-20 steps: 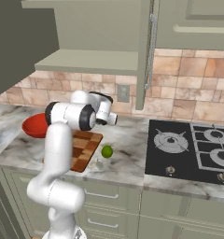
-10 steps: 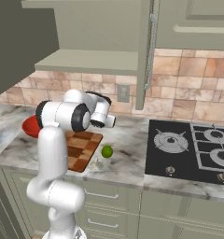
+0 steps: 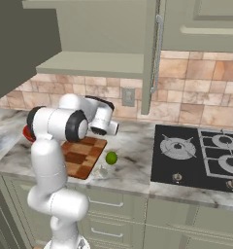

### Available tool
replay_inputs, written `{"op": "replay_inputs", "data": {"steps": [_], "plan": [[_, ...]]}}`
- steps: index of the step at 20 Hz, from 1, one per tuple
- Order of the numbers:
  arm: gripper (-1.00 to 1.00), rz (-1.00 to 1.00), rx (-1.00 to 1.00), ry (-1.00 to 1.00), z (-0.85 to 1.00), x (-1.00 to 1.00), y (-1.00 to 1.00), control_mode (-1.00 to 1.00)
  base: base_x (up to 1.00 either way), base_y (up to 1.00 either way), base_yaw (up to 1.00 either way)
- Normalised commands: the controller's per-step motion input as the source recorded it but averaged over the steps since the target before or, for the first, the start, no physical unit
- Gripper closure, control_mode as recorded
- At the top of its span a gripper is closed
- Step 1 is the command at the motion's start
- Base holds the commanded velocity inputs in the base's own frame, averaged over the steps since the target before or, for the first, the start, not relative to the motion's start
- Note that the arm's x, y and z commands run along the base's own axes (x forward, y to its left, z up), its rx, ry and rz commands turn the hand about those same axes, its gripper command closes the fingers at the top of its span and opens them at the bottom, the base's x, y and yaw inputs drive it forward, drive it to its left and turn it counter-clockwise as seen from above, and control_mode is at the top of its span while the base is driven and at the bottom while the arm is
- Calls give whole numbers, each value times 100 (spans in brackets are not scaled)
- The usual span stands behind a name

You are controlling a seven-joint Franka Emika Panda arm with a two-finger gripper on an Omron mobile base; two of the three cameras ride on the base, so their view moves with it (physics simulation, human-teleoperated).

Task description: Open the cabinet. Place the bowl and condiment on the counter. Then place the lime and garlic on the cutting board.

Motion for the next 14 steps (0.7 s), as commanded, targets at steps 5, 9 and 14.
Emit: {"op": "replay_inputs", "data": {"steps": [5, 9, 14], "plan": [[-100, 0, 0, -4, 31, -43, -3, -100, 0, 0, 0], [-100, 0, -2, -1, 30, -36, 0, -100, 0, 0, 0], [-100, 0, -9, 0, 31, -38, 0, -100, 0, 0, 0]]}}
